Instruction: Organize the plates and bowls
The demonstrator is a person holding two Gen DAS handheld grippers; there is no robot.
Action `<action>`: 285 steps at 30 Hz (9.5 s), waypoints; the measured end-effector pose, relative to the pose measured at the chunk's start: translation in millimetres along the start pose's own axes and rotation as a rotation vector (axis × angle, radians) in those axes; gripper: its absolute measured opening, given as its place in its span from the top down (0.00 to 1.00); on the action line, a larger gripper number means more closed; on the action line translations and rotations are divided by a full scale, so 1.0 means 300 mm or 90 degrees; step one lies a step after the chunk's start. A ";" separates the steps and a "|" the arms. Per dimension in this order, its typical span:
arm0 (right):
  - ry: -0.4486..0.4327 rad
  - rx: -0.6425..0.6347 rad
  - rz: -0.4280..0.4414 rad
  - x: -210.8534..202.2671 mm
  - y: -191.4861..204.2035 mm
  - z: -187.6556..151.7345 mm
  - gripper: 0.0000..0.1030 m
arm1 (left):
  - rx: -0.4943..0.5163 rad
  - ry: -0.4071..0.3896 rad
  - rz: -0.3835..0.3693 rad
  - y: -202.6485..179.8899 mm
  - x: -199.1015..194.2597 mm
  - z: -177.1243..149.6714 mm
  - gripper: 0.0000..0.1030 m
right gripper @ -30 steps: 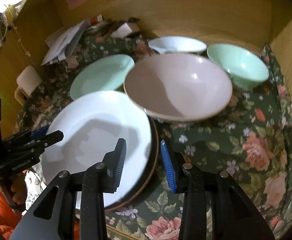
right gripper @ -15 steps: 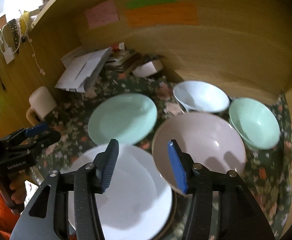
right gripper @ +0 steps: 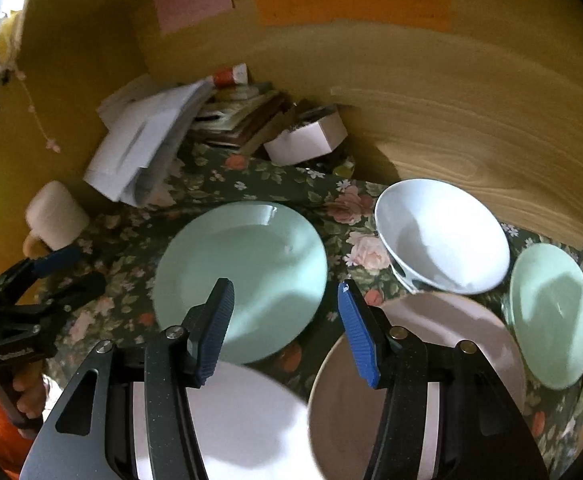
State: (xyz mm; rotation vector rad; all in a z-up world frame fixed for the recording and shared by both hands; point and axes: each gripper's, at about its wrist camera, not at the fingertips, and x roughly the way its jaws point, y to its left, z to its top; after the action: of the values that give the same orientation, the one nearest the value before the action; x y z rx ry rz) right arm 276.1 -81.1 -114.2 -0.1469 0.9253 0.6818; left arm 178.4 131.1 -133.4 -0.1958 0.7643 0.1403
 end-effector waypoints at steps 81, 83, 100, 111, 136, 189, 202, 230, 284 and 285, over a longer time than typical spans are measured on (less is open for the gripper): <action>0.043 0.028 -0.013 0.037 0.187 -0.068 0.73 | 0.015 0.027 -0.047 0.082 -0.002 -0.064 0.62; 0.034 0.027 -0.015 0.009 0.191 -0.081 0.73 | 0.017 0.023 -0.049 0.070 -0.018 -0.070 0.62; -0.023 0.039 -0.025 -0.192 0.189 -0.197 0.73 | 0.047 -0.018 -0.070 -0.056 -0.198 -0.138 0.62; -0.037 0.063 -0.023 -0.274 0.171 -0.284 0.73 | 0.065 -0.020 -0.081 -0.125 -0.262 -0.199 0.62; -0.003 0.136 -0.009 -0.243 0.098 -0.466 0.73 | 0.060 0.060 -0.106 -0.163 -0.175 -0.337 0.62; -0.114 0.195 -0.164 -0.383 -0.200 -0.363 0.32 | 0.180 0.007 -0.147 -0.451 -0.062 -0.054 0.24; -0.063 0.257 -0.152 -0.261 -0.339 -0.392 0.32 | 0.210 0.105 -0.169 -0.570 0.172 -0.038 0.27; -0.084 0.260 -0.097 -0.262 -0.333 -0.378 0.67 | 0.235 0.149 -0.207 -0.656 0.259 -0.066 0.75; -0.090 0.018 0.033 -0.099 0.375 -0.182 0.67 | 0.027 0.005 -0.068 0.095 -0.215 -0.158 0.75; -0.086 0.015 0.038 -0.088 0.386 -0.179 0.67 | 0.023 0.005 -0.064 0.112 -0.217 -0.163 0.75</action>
State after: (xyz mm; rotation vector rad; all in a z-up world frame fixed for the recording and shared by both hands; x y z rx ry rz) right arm 158.9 -24.4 -107.2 -0.0517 0.8110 0.7268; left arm 92.3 149.0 -126.6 -0.2007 0.7632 0.0308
